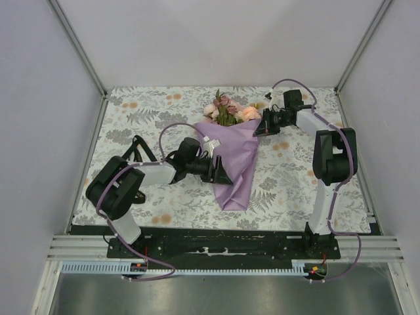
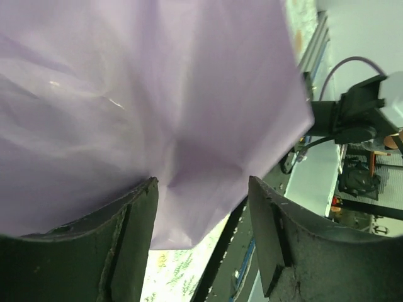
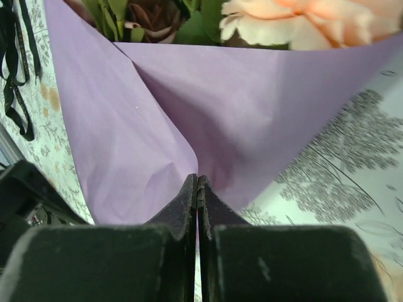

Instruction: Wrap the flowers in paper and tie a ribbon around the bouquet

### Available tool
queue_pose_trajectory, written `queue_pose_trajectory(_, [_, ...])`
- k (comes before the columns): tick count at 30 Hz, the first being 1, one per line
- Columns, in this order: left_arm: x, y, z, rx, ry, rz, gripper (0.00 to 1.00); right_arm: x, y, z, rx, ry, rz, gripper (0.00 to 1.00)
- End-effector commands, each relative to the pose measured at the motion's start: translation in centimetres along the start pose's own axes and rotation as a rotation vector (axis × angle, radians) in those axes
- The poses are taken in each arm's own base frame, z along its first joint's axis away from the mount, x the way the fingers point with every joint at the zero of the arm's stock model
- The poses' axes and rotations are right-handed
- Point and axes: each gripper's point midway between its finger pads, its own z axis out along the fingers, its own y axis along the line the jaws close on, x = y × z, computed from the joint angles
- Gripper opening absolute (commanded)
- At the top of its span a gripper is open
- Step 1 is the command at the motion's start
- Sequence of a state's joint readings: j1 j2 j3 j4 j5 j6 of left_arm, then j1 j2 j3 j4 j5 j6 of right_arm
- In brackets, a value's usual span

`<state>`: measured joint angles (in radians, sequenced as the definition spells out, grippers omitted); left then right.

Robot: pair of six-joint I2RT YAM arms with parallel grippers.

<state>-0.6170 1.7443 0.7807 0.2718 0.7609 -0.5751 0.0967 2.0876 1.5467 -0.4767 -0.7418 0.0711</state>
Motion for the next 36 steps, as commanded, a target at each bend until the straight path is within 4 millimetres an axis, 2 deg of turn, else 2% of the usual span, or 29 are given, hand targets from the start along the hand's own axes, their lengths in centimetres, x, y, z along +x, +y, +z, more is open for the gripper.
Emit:
queue_pose_trajectory(1, [-2.2,-2.4,-1.3,0.046,-0.083,0.056,0.67,-1.0,-0.6,-3.1,0.076,-0.049,-0.034,0.0])
queue_pose_trajectory(4, [-1.8,-1.9,-0.8,0.042,-0.07,0.026,0.68,-0.6,-2.0,-3.1,0.116,-0.045,-0.006,0.0])
queue_pose_trajectory(9, [-1.0,-0.1,0.2,0.009,-0.036,-0.015,0.68,-1.5,-2.5,-3.3,0.133,-0.071,0.003,0.0])
queue_pose_trajectory(12, [-0.6,1.0,1.0,-0.004,-0.015,-0.035,0.66,-1.6,-3.5,-3.0,0.169,-0.07,0.002,0.0])
queue_pose_trajectory(18, [1.0,4.1,2.2,-0.073,0.032,-0.1,0.49,-1.7,-5.5,-1.8,0.214,-0.057,0.035,0.0])
queue_pose_trajectory(21, [1.4,5.0,2.8,-0.087,0.054,-0.13,0.41,-2.7,-6.0,-1.5,0.225,-0.074,0.039,0.0])
queue_pose_trajectory(25, [1.7,6.2,3.3,-0.129,0.08,-0.15,0.35,-4.6,-5.5,-1.8,0.225,-0.106,0.012,0.0])
queue_pose_trajectory(26, [1.9,6.5,3.3,-0.142,0.089,-0.16,0.34,-5.0,-5.1,-2.4,0.226,-0.105,-0.002,0.03])
queue_pose_trajectory(27, [2.2,6.9,3.2,-0.161,0.097,-0.17,0.32,-5.9,-4.3,-3.5,0.228,-0.115,-0.032,0.18])
queue_pose_trajectory(30, [2.6,7.7,3.0,-0.206,0.101,-0.164,0.28,-7.3,-1.4,-7.2,0.236,-0.169,-0.111,0.73])
queue_pose_trajectory(31, [2.6,7.9,2.9,-0.217,0.1,-0.16,0.28,-7.6,0.4,-8.4,0.214,-0.188,-0.136,0.84])
queue_pose_trajectory(33, [2.6,7.9,2.8,-0.222,0.101,-0.156,0.28,-7.4,4.0,-9.9,0.122,-0.21,-0.166,0.98])
queue_pose_trajectory(36, [2.4,7.9,2.9,-0.225,0.102,-0.152,0.29,-5.6,8.5,-10.0,0.009,-0.189,-0.145,0.97])
